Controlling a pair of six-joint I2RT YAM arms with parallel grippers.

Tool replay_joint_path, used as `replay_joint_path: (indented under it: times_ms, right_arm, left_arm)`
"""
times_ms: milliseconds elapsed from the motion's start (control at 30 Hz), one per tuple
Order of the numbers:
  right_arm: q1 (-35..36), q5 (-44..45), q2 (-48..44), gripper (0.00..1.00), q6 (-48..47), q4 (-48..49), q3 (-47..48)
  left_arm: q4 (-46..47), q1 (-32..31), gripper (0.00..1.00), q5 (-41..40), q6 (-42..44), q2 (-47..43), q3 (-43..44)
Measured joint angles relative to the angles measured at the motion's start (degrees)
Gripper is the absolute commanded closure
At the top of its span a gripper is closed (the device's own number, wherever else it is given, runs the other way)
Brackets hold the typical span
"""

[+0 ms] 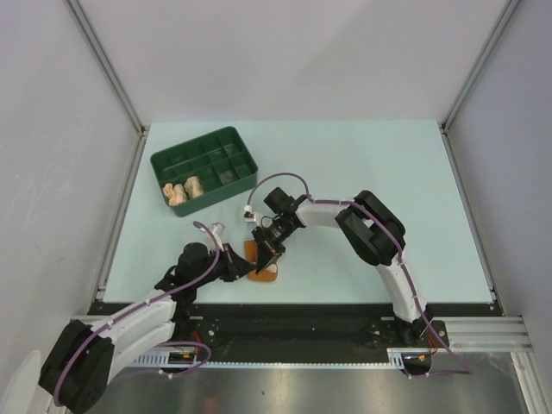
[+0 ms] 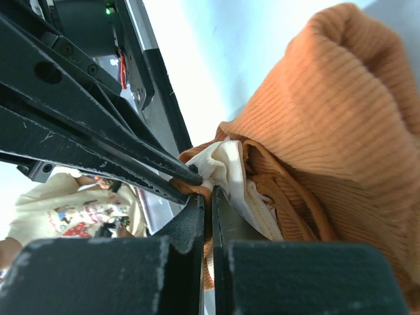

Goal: Roll the underwear
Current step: Roll the underwear to the center of the board.

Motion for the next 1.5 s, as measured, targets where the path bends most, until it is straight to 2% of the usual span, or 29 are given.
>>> replay_joint_path:
  times_ms: [67, 167, 300, 400, 533, 800, 1000, 1167, 1333, 1500]
  right_arm:
    - [-0.4, -0.3, 0.1, 0.93, 0.6, 0.0, 0.0]
    - [-0.8, -0.5, 0.1, 0.78, 1.3, 0.3, 0.0]
    - [-1.3, -0.9, 0.1, 0.51, 2.0, 0.7, 0.0]
    - [-3.0, -1.1, -0.7, 0.45, 1.7, 0.7, 0.0]
    - [-4.7, 2.6, -1.0, 0.43, 0.4, 4.2, 0.0]
    - [-4.4, 4.9, -1.5, 0.41, 0.3, 7.0, 0.0]
    - [-4.4, 12.3, -6.3, 0.39, -0.9, 7.6, -2.5]
    - [-6.6, 18.8, -16.0, 0.36, -2.4, 10.9, -7.1]
    - [-7.1, 18.4, -24.7, 0.36, -7.0, 14.6, -11.8]
    - [-1.2, 17.6, -26.5, 0.36, -10.0, 16.6, -15.6]
  left_arm:
    - [1.1, 0.0, 1.0, -0.2, -0.2, 0.9, 0.0]
    - [1.2, 0.0, 1.0, -1.3, -1.2, 0.9, 0.1]
    - [0.3, -0.4, 1.0, -3.3, -4.4, 0.2, 0.3]
    - [1.5, -0.4, 1.0, -4.8, -7.2, 0.9, 1.6]
    - [-0.5, -0.7, 1.0, -6.6, -8.3, 6.7, 1.7]
    - [4.5, -0.8, 1.0, -5.5, -11.1, 13.7, 1.7]
    - [4.0, -0.8, 1.0, -5.7, -11.6, 13.2, 1.7]
    - [1.2, -0.9, 1.0, -6.4, -11.6, 10.7, 1.7]
    - [-0.4, -1.0, 1.0, -6.8, -11.6, 9.5, 1.7]
    - [-0.8, -1.0, 1.0, -6.8, -11.6, 9.2, 1.7]
